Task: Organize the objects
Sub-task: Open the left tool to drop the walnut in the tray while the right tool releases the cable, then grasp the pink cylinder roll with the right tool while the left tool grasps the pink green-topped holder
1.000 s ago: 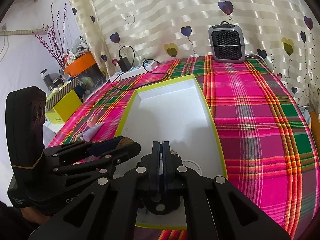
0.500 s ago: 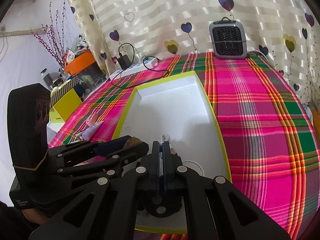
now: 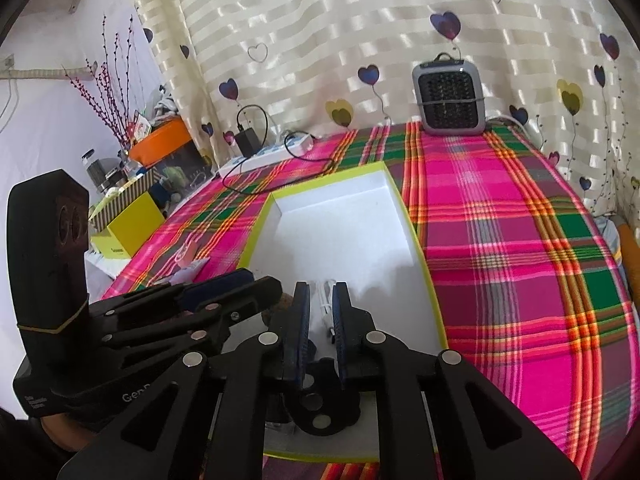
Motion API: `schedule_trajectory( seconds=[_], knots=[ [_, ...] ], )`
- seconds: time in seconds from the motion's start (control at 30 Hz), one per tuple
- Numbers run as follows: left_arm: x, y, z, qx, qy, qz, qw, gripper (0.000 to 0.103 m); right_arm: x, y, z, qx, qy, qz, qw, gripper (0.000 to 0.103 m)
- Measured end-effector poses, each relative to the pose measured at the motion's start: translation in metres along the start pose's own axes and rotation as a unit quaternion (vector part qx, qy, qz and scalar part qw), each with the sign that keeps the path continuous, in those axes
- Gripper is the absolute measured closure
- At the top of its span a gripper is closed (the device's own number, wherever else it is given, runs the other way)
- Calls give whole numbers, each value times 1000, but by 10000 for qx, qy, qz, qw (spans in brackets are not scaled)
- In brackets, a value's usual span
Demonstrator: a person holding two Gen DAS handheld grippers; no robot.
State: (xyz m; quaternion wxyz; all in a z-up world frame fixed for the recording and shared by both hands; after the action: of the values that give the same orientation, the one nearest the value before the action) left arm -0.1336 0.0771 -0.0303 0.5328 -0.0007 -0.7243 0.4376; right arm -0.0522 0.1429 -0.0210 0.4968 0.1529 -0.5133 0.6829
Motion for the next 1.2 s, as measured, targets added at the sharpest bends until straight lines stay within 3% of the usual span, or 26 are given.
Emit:
schedule_trajectory(
  seconds=[0.03, 0.1, 0.13, 0.17, 0.3, 0.47, 0.8, 1.2],
  knots=[
    [-1, -2, 1, 20, -28, -7, 10000, 74, 0, -2, 1, -17, -16, -40, 10000, 88],
    [-2, -13, 5, 29, -144, -86, 9999, 74, 1, -6, 4, -65, -42, -105, 9999, 70],
    [-3, -16, 6, 66, -145, -119, 9998, 74, 1, -9, 6, -87, -62, -151, 9998, 55],
    [-4, -22, 7, 160, -140, -174, 9996, 74, 1, -12, 8, -103, -88, -209, 9997, 49],
    [-15, -40, 18, 187, -274, -250, 9991, 74, -1, -19, 23, -27, -238, -282, 9993, 49],
    [-34, -61, 43, 473, -453, -311, 9974, 74, -14, -16, 50, 153, -629, -164, 9978, 49],
    [-65, -93, 108, 1074, -703, -306, 9913, 74, -40, 4, 104, 596, -1390, 348, 9879, 49],
    [-85, -93, 153, 996, -878, -50, 9911, 74, -66, 38, 134, 545, -2094, 1022, 9709, 49]
  ],
)
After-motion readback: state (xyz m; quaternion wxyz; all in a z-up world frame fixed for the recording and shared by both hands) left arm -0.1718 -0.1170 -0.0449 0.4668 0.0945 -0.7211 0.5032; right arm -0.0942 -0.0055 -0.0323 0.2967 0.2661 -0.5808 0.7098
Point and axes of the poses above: each gripper's, at about its wrist camera, not at the fingertips, and y roughly the way its jaws point, z to its left, x to its top, the point moved 3 cm from there along y, roughly the way its jaws point, and after that the axes turned 8 degrees about y, right-handed, at the moved point
